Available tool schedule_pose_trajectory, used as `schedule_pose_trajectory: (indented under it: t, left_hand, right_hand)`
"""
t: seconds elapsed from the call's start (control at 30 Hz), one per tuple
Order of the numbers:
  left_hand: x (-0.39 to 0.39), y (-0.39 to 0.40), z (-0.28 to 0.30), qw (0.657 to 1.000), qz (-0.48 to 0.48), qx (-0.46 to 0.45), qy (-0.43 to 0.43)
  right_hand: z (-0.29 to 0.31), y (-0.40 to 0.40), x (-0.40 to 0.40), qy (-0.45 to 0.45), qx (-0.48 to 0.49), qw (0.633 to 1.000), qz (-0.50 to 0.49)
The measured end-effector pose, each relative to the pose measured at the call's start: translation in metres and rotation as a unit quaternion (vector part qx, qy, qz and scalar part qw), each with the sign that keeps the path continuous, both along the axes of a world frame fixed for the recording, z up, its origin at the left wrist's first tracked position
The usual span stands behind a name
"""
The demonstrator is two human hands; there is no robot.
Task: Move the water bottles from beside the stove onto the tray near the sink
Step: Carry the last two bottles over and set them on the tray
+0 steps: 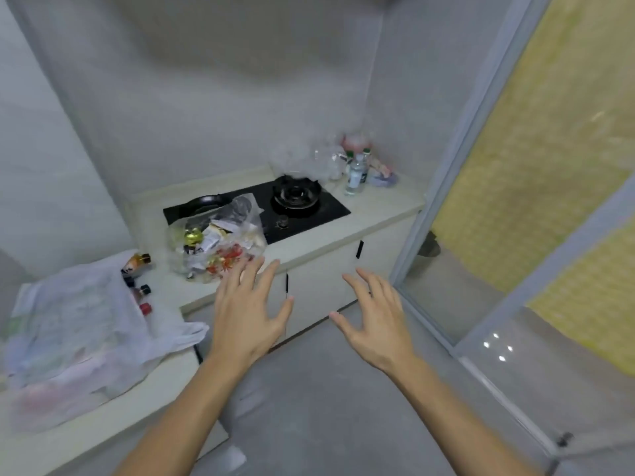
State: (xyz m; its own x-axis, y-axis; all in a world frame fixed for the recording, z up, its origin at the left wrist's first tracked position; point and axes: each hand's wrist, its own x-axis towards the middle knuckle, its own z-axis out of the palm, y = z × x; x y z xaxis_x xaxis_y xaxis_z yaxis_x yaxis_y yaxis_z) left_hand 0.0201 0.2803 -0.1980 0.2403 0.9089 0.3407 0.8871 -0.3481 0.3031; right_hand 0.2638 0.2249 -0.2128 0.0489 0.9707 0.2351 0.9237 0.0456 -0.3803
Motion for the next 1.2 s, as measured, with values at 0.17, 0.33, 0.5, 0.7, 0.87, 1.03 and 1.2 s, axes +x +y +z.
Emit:
schedule_pose_trajectory:
  t: [0.17, 0.33, 0.5, 0.7, 0.87, 1.03, 1.2]
  left_hand:
    - [0.083, 0.089, -0.007, 0.998, -0.052, -0.008, 0.018]
    - [0.161, 0.175, -0.012, 0.997, -0.066, -0.012, 0.034]
    - [0.225, 0.258, 0.000, 0.998, -0.046, 0.005, 0.040]
    - [0.298, 0.343, -0.006, 0.998, -0.042, -0.011, 0.041]
    - [0.342, 0.426, -0.028, 0.998, -0.048, -0.022, 0.040]
    - [0.390, 0.532, -0.054, 0.996, -0.061, -0.057, 0.025]
    - [0.423, 0.619, -0.067, 0.989, -0.075, -0.124, -0.002]
  right_hand:
    - [-0.009, 0.058, 0.077, 0.003, -0.001, 0.998, -0.056]
    - [-0.029, 0.150, 0.155, 0.026, 0.004, 0.998, -0.061]
    - [-0.025, 0.239, 0.212, 0.031, -0.002, 0.999, -0.031]
    - [-0.023, 0.330, 0.276, 0.025, -0.035, 0.999, -0.014]
    - [-0.035, 0.412, 0.320, 0.003, -0.043, 0.999, -0.004]
    - [-0.044, 0.508, 0.361, -0.018, -0.060, 0.998, -0.013]
    - [-0.047, 0.604, 0.396, -0.026, -0.112, 0.993, -0.012]
